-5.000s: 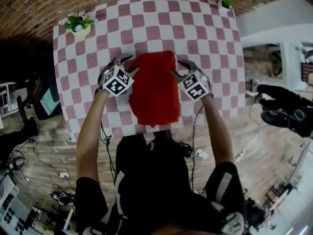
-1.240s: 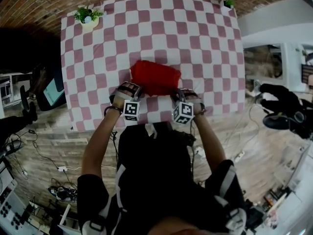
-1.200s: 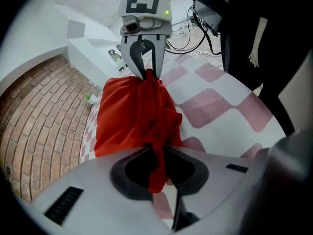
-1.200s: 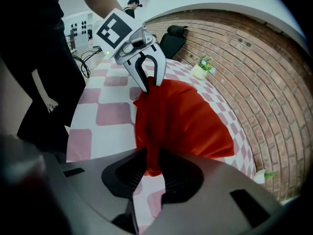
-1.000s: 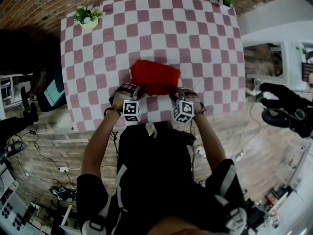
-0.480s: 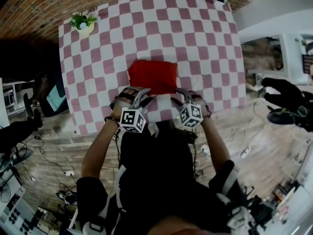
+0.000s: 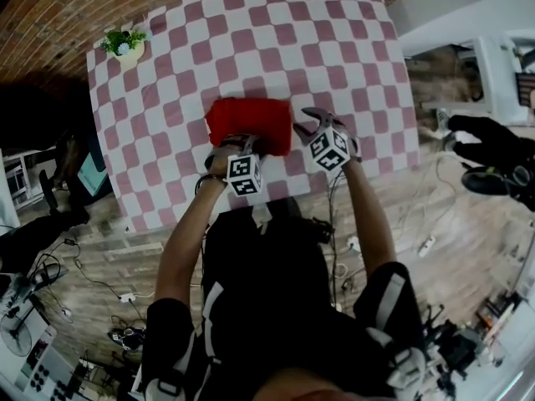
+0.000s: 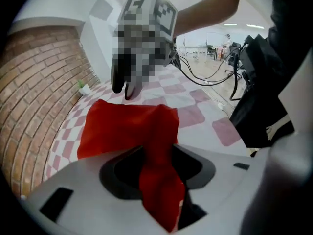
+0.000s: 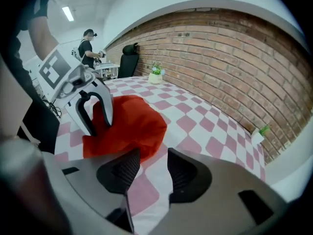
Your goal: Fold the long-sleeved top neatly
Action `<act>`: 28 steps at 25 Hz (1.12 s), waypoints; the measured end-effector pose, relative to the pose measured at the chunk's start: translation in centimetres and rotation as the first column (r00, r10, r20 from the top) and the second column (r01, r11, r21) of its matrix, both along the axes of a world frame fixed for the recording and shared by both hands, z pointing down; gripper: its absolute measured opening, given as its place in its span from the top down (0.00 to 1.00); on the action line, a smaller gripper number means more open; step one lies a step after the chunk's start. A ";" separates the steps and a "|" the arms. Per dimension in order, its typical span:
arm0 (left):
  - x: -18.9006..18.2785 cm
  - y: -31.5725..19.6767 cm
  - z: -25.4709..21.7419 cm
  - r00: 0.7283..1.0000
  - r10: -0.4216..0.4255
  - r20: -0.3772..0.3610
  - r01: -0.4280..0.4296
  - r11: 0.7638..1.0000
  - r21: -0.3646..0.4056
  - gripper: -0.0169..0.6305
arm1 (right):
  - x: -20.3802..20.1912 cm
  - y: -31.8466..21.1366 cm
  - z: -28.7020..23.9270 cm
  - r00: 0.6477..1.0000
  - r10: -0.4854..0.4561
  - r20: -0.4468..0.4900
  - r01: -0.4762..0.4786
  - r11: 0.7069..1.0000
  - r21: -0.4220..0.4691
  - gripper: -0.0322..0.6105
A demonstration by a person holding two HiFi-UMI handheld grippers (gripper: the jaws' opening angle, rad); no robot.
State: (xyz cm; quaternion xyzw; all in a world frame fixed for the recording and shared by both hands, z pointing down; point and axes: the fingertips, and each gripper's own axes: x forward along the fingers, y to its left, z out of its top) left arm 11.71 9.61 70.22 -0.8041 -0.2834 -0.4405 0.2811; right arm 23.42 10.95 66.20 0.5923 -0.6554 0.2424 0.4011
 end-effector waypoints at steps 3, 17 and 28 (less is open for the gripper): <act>0.0 0.0 0.0 1.000 -0.010 -0.004 0.010 1.000 -0.007 0.69 | 0.7 -1.4 2.2 0.999 -0.042 0.005 0.042 0.998 -0.046 0.69; 0.1 0.2 0.6 1.000 0.019 0.001 -0.019 1.000 0.002 0.72 | 1.2 -6.4 4.4 0.973 -0.226 0.040 0.227 0.974 -0.017 0.89; 0.7 0.4 1.7 1.000 -0.006 0.028 0.007 0.998 -0.057 0.75 | 5.0 -7.4 6.6 0.980 0.004 0.201 0.017 0.995 -0.100 0.90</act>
